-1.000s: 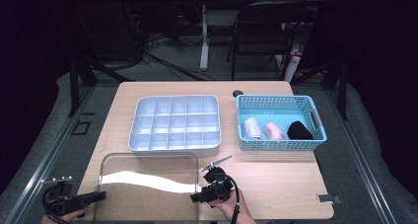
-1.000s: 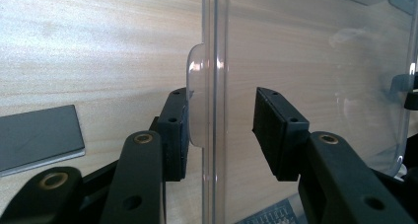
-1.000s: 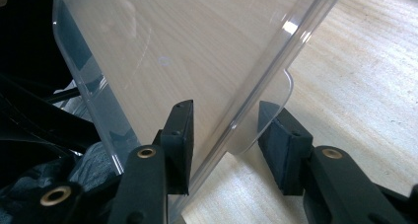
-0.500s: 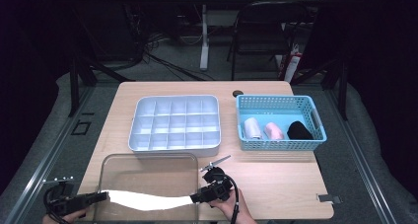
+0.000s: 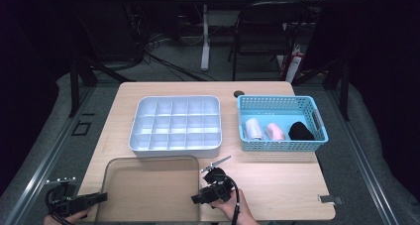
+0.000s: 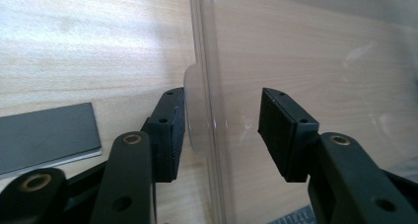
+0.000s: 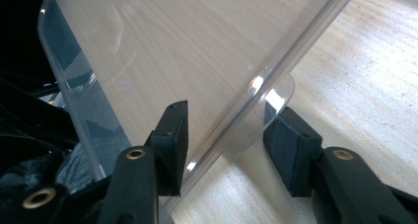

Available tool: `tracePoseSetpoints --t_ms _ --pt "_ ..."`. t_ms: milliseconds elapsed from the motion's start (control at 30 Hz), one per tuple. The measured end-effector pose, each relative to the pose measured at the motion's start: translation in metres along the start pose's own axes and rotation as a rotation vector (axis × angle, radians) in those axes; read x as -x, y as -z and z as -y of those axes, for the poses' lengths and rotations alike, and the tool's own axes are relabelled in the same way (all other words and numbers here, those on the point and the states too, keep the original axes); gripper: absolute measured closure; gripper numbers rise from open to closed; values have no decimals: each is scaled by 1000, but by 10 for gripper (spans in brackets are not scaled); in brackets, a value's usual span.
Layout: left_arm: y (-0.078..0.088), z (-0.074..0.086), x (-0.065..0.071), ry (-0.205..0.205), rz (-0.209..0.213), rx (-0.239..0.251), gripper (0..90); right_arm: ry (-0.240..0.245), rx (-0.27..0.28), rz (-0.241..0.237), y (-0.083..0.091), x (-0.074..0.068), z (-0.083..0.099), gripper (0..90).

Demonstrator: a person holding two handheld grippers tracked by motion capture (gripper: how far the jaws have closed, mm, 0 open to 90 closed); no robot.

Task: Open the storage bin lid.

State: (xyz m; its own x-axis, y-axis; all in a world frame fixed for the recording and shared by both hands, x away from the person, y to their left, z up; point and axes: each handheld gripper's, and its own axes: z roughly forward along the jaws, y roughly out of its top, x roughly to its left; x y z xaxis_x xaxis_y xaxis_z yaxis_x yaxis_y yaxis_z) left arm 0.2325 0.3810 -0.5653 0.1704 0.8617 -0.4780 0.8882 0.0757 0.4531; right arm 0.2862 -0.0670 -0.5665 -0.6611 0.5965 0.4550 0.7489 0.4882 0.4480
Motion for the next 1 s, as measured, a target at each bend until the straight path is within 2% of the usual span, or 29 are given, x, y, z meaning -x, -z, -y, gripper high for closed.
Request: tracePoseSetpoints --t_ms 100,133,167,200,267,467,700,800,867,1000 --pt "3 -1 3 -21 -28 23 481 17 4 28 2 -2 -1 410" --pt "4 -2 4 -28 -36 26 462 32 -7 50 5 -1 -2 408" --pt "6 -3 6 -34 -46 34 440 31 17 42 7 -1 -1 396" --pt "7 -3 8 -37 -55 48 420 31 29 51 11 -2 -2 370" --pt "8 -6 11 -54 -61 59 383 62 53 79 16 -2 -3 334" --pt "11 -14 26 -114 -64 94 287 103 80 113 26 1 0 255" --pt "10 -24 48 -186 -49 129 193 165 80 168 38 5 5 169" --pt "6 -27 57 -197 -15 130 156 176 76 193 42 9 8 147" --pt "2 -28 64 -237 -29 126 145 176 69 202 46 12 9 135" --pt "-5 -31 75 -282 -59 113 112 176 66 234 55 19 13 91"
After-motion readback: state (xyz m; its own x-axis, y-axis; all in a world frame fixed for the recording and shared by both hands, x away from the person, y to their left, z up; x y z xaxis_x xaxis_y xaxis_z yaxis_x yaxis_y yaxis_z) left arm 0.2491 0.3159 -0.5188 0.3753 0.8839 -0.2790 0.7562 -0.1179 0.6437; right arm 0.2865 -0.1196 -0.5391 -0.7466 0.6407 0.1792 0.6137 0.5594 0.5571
